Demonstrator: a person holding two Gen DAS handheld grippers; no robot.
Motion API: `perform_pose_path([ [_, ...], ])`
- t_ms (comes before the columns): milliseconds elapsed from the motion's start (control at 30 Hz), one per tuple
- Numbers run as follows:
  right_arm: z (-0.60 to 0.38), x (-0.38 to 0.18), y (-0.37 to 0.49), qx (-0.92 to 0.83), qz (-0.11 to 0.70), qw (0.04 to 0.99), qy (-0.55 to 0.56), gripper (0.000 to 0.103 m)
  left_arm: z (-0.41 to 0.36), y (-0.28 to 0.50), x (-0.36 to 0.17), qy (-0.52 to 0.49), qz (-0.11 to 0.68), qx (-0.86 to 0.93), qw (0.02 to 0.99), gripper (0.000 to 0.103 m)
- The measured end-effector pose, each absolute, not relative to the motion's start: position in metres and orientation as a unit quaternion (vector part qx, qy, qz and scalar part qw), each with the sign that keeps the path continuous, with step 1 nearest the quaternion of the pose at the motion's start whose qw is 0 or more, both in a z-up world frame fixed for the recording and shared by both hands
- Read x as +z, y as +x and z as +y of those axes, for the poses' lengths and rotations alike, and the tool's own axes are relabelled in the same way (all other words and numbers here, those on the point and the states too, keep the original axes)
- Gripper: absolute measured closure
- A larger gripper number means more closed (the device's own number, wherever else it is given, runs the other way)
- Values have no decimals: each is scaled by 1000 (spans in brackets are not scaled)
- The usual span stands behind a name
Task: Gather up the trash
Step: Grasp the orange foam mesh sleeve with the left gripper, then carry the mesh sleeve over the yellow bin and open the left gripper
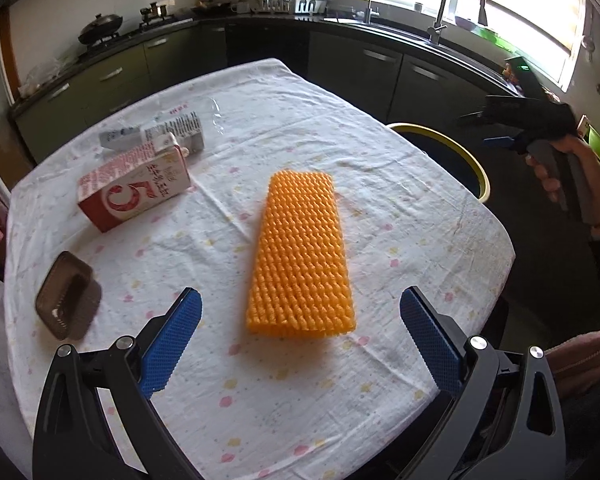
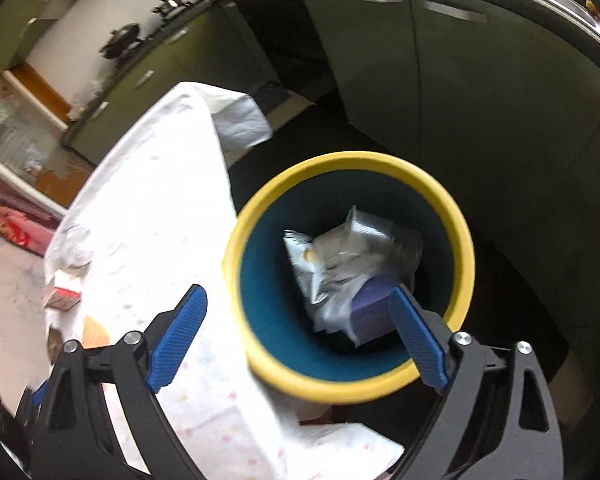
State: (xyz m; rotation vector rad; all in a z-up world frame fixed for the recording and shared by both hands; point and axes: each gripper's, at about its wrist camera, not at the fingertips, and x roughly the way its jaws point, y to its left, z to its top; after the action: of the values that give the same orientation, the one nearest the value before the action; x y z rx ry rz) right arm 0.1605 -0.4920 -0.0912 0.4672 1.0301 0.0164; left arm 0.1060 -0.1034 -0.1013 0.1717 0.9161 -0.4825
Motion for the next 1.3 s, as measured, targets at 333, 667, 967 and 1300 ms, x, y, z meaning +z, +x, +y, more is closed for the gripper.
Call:
perform_pose_path([
  [333, -475, -88, 124, 28, 464, 855, 228, 12, -125, 141, -118, 99, 459, -253, 846, 5],
  [667, -475, -88, 126, 27, 461, 861, 214, 12, -137, 177, -147, 111, 488, -239, 832, 5],
  [967, -469, -93, 130, 35, 468, 857, 213, 12, -131, 181, -144, 91, 490, -223, 838, 50],
  [1300, -467, -84, 128, 35, 456, 865, 207, 12, -128, 166, -108, 69, 451, -247, 855, 88],
])
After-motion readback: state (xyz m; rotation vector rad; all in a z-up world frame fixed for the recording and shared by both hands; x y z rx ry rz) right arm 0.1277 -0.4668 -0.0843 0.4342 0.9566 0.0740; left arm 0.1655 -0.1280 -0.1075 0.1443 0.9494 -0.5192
